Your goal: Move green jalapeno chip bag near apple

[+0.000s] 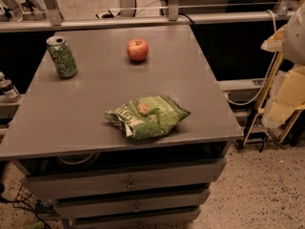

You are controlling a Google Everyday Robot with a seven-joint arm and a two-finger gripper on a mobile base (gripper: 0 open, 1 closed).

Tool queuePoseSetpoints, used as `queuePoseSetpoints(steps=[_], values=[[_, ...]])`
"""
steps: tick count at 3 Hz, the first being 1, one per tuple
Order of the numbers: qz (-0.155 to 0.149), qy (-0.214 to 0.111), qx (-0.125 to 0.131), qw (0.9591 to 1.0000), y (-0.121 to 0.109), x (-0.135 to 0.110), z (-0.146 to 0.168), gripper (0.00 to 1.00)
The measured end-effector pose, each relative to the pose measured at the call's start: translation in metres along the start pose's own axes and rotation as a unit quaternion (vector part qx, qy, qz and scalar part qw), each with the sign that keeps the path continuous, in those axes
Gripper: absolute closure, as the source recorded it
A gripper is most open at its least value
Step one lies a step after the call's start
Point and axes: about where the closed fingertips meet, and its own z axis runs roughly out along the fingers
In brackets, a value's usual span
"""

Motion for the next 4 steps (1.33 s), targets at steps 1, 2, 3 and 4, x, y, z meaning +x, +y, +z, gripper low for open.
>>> queuePoseSetpoints(steps=[1, 2, 3, 4], values=[[-0.008, -0.002, -0.001, 1.0000, 0.000, -0.005, 0.005, 0.00], [-0.052, -0.013, -0.022, 0.9983, 0.003, -0.031, 0.041, 0.00], [-0.101, -0.040, -0.060, 0.9923, 0.018, -0.071, 0.099, 0.00], [-0.117, -0.056, -0.088, 0.9876, 0.029, -0.096, 0.148, 0.00]])
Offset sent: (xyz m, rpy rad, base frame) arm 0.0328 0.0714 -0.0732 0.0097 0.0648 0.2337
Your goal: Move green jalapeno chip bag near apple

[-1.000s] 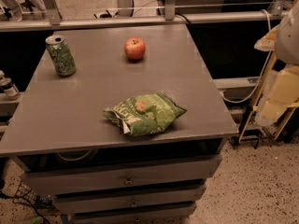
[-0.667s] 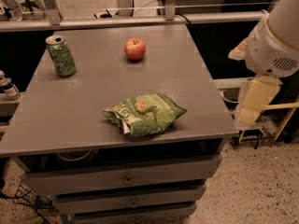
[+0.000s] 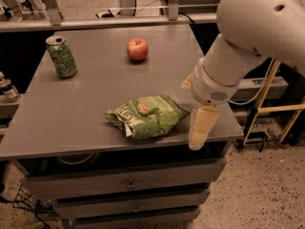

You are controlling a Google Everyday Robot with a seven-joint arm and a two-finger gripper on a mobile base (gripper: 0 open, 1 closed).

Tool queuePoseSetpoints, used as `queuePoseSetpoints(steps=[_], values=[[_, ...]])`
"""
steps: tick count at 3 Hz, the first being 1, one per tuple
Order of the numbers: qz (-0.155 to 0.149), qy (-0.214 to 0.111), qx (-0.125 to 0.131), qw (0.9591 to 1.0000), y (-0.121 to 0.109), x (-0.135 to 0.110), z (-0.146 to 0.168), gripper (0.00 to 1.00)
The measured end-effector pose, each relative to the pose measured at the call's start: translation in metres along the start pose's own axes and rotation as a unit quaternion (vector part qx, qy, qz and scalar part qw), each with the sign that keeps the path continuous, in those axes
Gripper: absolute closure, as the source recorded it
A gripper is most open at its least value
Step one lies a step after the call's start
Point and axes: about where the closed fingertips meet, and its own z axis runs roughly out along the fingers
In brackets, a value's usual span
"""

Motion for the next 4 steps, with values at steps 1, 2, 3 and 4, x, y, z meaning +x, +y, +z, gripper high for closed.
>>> queuePoseSetpoints(steps=[1, 2, 3, 4], values=[[0.003, -0.016, -0.008, 0.9998, -0.009, -0.013, 0.030, 0.16], [0.011, -0.023, -0.010, 0.9996, -0.018, -0.018, 0.042, 0.40], [0.013, -0.023, -0.009, 0.9996, -0.021, -0.017, 0.041, 0.64], [0.013, -0.023, -0.009, 0.9996, -0.022, -0.018, 0.038, 0.86]])
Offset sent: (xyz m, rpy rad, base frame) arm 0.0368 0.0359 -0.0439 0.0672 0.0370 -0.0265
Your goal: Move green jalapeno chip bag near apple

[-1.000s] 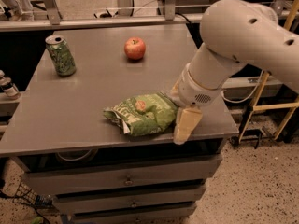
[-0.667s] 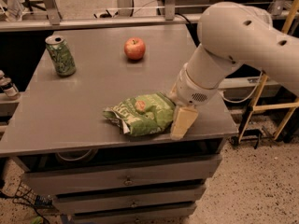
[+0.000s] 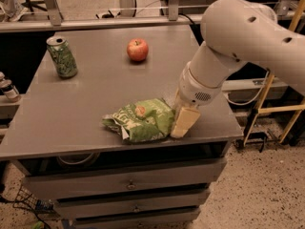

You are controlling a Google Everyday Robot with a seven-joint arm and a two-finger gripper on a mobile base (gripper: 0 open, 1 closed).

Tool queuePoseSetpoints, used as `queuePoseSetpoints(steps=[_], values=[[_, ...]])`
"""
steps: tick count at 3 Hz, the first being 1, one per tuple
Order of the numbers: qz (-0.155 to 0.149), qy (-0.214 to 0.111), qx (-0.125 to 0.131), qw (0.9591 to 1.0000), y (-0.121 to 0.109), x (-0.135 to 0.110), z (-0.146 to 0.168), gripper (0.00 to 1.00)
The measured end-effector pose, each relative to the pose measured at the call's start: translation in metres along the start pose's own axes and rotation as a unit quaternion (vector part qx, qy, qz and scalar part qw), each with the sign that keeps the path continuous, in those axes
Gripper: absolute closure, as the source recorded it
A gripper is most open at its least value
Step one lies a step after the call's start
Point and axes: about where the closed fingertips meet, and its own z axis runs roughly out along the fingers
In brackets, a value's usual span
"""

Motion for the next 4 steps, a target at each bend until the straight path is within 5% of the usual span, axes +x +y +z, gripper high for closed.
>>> queuePoseSetpoints(steps=[1, 2, 4], values=[[0.000, 0.000, 0.000, 1.0000, -0.001, -0.002, -0.005, 1.00], [-0.004, -0.011, 0.006, 0.9999, -0.018, 0.000, -0.019, 1.00], [0.026, -0.022, 0.066, 0.9972, -0.090, 0.035, -0.075, 1.00]])
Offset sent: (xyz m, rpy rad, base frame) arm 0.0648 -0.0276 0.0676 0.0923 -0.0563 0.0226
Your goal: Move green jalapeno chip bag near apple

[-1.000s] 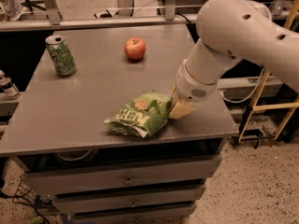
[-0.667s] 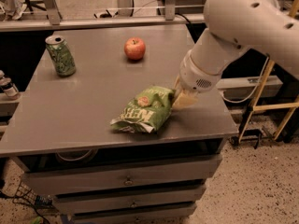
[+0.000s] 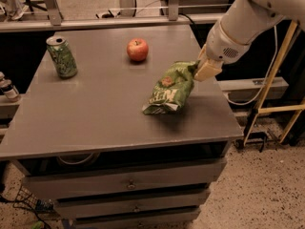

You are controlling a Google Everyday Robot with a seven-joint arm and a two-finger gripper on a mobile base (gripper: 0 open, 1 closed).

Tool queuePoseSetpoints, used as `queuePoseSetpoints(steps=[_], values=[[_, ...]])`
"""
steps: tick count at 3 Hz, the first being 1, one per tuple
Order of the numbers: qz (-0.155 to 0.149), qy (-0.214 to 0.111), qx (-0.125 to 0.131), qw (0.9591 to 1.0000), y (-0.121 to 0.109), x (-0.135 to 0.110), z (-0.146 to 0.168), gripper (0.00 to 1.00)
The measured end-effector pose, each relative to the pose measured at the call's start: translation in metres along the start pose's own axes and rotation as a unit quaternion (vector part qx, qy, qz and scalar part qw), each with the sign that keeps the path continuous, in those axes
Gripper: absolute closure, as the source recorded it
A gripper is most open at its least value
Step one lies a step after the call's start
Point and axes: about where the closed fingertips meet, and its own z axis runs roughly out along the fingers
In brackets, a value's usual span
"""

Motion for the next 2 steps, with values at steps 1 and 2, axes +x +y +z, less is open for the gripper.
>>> queuePoseSetpoints(steps=[1, 2], values=[[0.000, 0.000, 0.000, 1.0000, 0.000, 0.000, 0.000, 1.00], [0.031, 0.004, 0.044, 0.9985, -0.023, 0.014, -0.007, 1.00]])
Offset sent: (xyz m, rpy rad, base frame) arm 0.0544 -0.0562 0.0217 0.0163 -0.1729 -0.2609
